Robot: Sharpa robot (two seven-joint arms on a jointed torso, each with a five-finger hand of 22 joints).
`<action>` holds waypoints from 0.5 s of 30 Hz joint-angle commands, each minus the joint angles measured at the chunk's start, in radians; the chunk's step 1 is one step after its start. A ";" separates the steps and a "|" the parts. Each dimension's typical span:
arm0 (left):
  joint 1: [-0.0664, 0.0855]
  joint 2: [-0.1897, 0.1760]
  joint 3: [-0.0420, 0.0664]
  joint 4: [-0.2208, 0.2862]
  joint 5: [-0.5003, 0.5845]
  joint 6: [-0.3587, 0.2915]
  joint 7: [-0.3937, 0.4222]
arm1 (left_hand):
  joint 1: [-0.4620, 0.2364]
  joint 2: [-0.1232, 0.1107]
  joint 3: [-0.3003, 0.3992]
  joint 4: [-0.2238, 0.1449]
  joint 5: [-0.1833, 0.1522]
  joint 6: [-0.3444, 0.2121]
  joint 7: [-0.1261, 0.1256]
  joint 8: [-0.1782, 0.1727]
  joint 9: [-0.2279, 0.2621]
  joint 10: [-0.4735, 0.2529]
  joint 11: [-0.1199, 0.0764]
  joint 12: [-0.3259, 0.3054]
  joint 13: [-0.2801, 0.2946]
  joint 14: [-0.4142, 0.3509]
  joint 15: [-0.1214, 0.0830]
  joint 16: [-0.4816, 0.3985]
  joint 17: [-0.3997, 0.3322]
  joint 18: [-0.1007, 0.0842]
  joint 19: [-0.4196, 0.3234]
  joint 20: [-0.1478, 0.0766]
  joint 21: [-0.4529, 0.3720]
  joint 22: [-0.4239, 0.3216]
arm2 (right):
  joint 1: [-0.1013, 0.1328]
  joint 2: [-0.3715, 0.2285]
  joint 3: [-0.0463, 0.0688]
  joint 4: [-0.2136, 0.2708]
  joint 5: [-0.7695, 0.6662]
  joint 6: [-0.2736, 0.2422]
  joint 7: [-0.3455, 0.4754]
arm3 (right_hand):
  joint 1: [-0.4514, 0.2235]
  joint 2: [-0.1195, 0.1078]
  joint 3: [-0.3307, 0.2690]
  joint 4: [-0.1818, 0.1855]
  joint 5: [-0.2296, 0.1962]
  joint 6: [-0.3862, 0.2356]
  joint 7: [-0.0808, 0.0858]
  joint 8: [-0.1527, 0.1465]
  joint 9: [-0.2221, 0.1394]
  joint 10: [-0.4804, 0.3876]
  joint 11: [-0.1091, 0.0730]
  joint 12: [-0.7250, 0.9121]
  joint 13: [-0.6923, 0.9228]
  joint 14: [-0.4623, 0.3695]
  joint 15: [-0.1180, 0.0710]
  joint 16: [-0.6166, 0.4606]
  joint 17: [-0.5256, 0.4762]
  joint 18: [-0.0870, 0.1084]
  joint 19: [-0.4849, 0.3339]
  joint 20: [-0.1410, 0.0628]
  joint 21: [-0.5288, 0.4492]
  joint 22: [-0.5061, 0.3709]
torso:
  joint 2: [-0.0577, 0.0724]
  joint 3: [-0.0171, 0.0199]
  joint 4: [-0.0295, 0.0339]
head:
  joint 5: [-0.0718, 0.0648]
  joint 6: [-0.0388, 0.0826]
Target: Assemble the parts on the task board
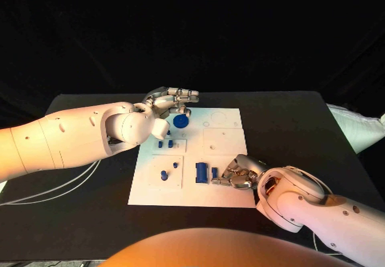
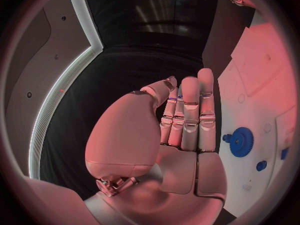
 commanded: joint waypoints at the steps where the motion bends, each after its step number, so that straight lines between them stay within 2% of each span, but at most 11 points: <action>1: 0.000 0.001 0.001 0.002 -0.004 0.019 0.003 | -0.001 0.013 -0.005 -0.002 0.000 -0.006 0.002 0.006 0.000 -0.007 -0.001 0.001 0.001 -0.008 -0.002 -0.004 -0.002 0.011 -0.002 0.007 -0.003 -0.001 | -0.002 0.003 -0.002 -0.007 -0.005 0.011 -0.004 | 0.007 0.004 -0.004 0.002 0.006 -0.005 0.005 -0.003 -0.001 0.000 0.003 0.003 0.001 0.077 0.001 -0.001 0.120 -0.012 0.048 -0.002 -0.002 0.177 | -0.001 -0.0005 -0.0018 | 0.000 0.000; 9: 0.000 0.001 0.001 0.002 -0.004 0.018 0.002 | -0.001 0.012 -0.006 -0.002 0.000 -0.007 0.002 0.006 0.000 -0.007 -0.001 0.001 0.001 -0.008 -0.002 -0.004 -0.002 0.011 -0.002 0.007 -0.004 -0.001 | -0.002 0.004 -0.002 -0.010 -0.003 0.014 -0.004 | 0.028 0.003 -0.010 -0.009 0.012 -0.005 0.005 -0.003 0.000 0.000 0.002 0.003 0.002 0.077 0.000 -0.002 0.119 -0.012 0.047 -0.002 -0.003 0.176 | -0.001 -0.0005 -0.0002 | -0.001 0.000; 15: 0.000 0.001 0.001 0.003 -0.005 0.020 0.001 | -0.001 0.012 -0.006 -0.002 0.000 -0.007 0.002 0.006 0.000 -0.007 -0.001 0.001 0.001 -0.008 -0.002 -0.004 -0.002 0.011 -0.002 0.007 -0.004 -0.001 | -0.001 0.011 -0.002 -0.029 -0.005 0.023 -0.005 | 0.065 0.013 -0.009 -0.033 0.008 -0.005 0.004 -0.003 0.002 0.001 0.001 0.004 0.005 0.077 -0.001 -0.002 0.119 -0.012 0.048 -0.003 -0.002 0.177 | 0.000 -0.0004 -0.0003 | -0.003 0.000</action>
